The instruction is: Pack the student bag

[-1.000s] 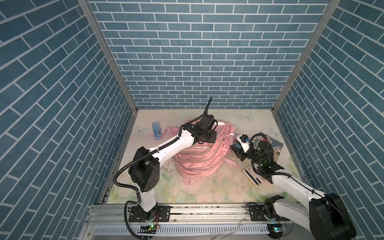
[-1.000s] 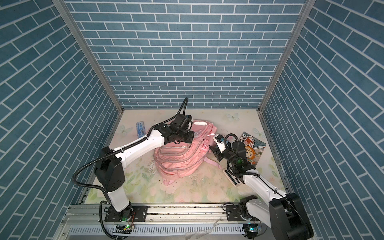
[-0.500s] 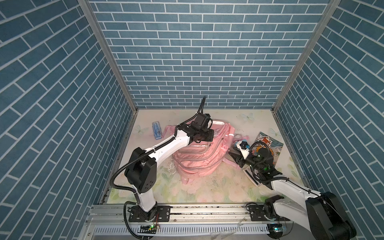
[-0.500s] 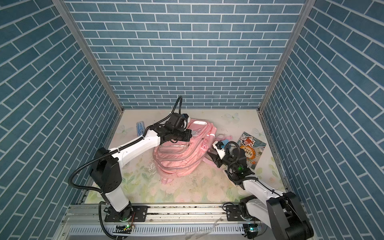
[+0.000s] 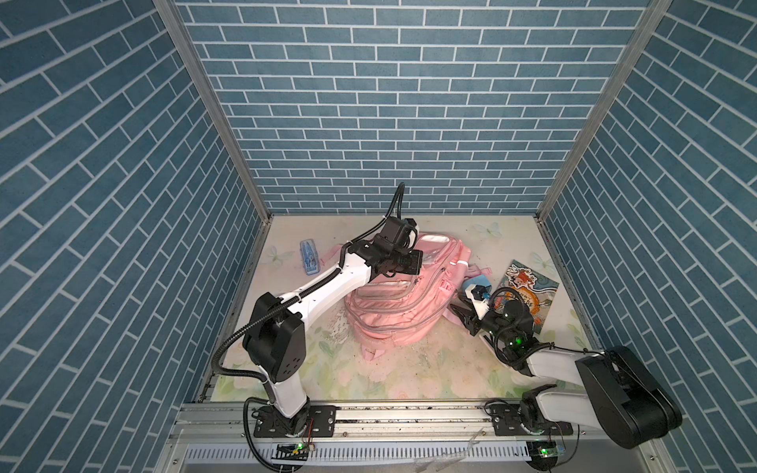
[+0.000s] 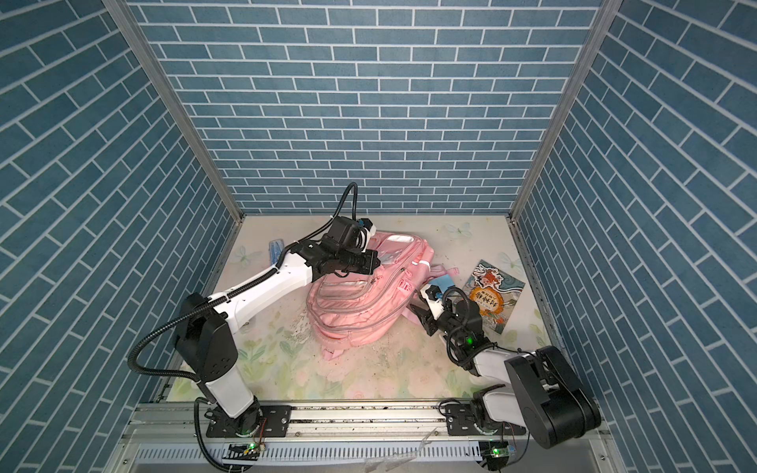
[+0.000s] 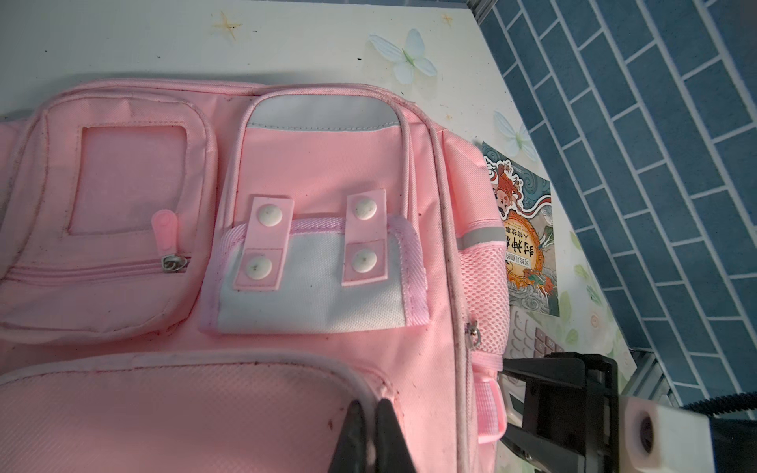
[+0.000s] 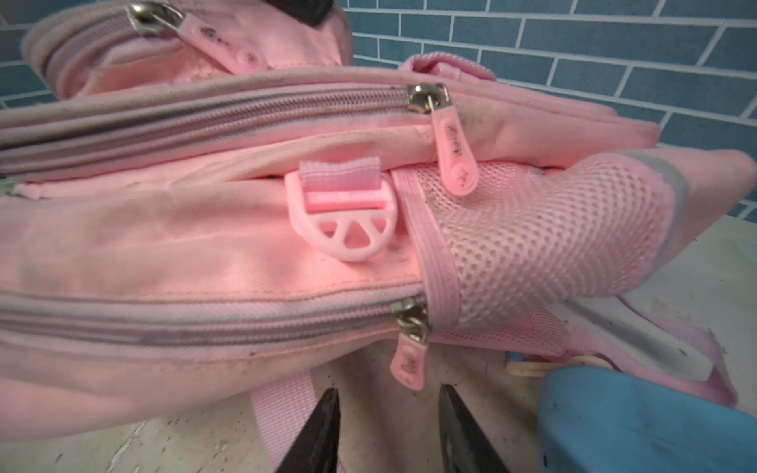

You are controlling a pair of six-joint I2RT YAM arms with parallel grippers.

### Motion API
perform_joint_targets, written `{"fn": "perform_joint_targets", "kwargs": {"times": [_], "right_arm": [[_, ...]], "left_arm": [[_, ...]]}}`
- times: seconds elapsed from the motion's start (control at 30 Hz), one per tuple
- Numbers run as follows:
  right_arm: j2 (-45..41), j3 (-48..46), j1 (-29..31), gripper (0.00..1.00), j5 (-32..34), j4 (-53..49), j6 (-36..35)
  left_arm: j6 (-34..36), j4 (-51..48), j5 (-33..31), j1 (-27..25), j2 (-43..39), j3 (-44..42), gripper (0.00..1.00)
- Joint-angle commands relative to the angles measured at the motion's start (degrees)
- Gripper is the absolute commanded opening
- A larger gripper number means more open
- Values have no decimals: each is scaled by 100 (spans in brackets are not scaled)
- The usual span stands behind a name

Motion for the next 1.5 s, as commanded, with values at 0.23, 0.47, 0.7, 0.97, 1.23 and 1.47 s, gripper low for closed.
{"fn": "perform_joint_targets", "kwargs": {"times": [0.23,0.47,0.7,0.97,1.23,1.47], "right_arm": [[433,390,-71,39,-488,414,-273],[662,431,-80,27,-888,376,-264],[649,468,-80,9,-948,396,-77],[367,520,-71,2,-669,263,70],[-80,812,422,0,-343,-1046,-293],[-784,882,926,0,605,-1924,-59]], "left_arm": [[52,496,116,3,-385,307,0],[-115,649,183,91,-363,318,0],[-402,935,191,228,-447,92,0],[-593,1118,211,247,-502,-85,0],[-1396,1495,-187,247,-551,-409,0],[-2436,1686,-884,184,-1011,-1151,0]]}}
